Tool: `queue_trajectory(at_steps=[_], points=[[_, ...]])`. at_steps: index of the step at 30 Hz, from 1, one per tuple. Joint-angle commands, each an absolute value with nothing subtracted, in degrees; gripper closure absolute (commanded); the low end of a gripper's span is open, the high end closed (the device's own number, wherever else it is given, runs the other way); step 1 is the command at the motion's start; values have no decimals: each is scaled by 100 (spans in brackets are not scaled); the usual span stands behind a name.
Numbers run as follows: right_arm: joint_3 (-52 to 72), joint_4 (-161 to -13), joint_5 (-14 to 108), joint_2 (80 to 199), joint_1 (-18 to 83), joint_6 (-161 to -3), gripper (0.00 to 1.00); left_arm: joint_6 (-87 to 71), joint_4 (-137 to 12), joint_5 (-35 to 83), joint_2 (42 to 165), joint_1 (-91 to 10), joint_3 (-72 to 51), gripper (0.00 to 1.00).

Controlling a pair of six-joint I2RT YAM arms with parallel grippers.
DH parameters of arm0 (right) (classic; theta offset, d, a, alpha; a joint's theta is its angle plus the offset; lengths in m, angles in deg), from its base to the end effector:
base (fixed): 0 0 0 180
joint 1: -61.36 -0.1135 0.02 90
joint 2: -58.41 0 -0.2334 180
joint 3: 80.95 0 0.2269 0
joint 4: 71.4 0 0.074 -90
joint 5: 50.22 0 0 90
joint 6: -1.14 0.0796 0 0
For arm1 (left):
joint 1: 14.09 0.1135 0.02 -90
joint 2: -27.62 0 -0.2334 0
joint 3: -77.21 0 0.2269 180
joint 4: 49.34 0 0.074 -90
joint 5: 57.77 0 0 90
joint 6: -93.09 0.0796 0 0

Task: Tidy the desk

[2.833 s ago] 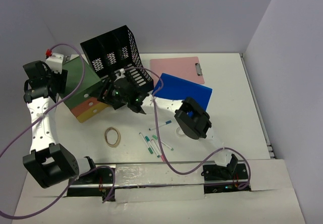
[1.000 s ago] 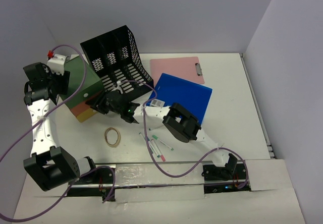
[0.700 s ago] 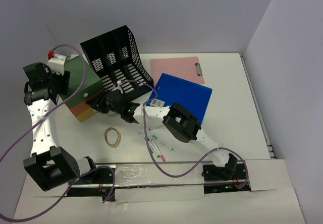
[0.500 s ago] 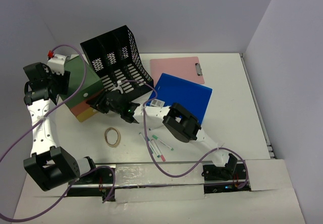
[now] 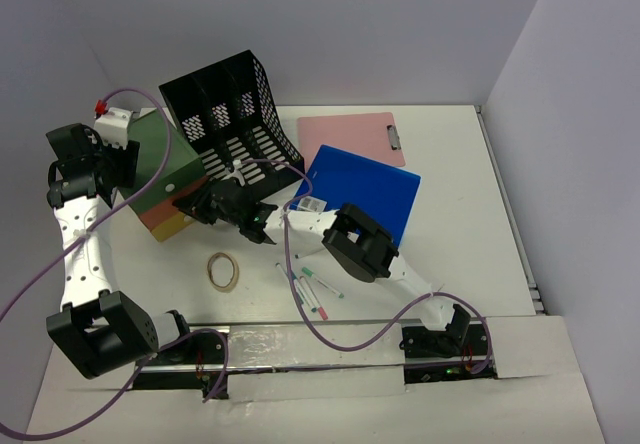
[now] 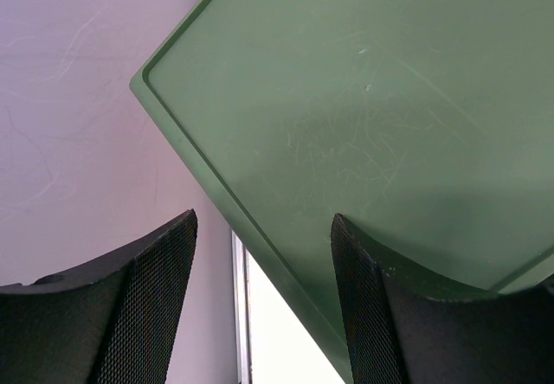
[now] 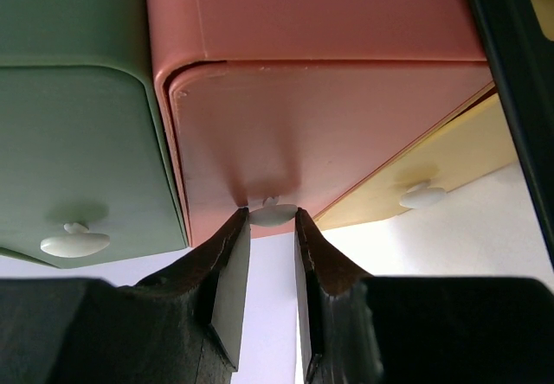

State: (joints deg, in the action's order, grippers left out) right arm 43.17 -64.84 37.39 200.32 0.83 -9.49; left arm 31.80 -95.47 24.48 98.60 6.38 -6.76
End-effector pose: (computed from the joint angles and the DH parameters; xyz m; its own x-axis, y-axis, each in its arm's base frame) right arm 0.2835 0.4949 0.1583 -0.8528 0.4868 -0.1889 -0.0626 0.2639 0.9625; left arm 0.2783 0.0924 0.3016 -0.5648 0.2972 -0.7698 0.0349 0.9407 0.3376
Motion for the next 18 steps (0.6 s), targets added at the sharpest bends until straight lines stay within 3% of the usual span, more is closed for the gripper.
queue_trajectory(at_steps=[1,3,5,18], points=[[4361,-6115,3442,19963,256,-1046,87,3165,-9950,2344,9908,674,-871,30],[4324,-6106,3451,19927,247,-1046,89,3167,-9957,2346,9908,674,-879,30],[4221,-6071,3469,19868,256,-1037,100,3175,-9957,2354,9899,674,-879,30],[3492,-5912,3769,19358,150,-1107,100,3175,-9931,2432,9890,674,-871,30]])
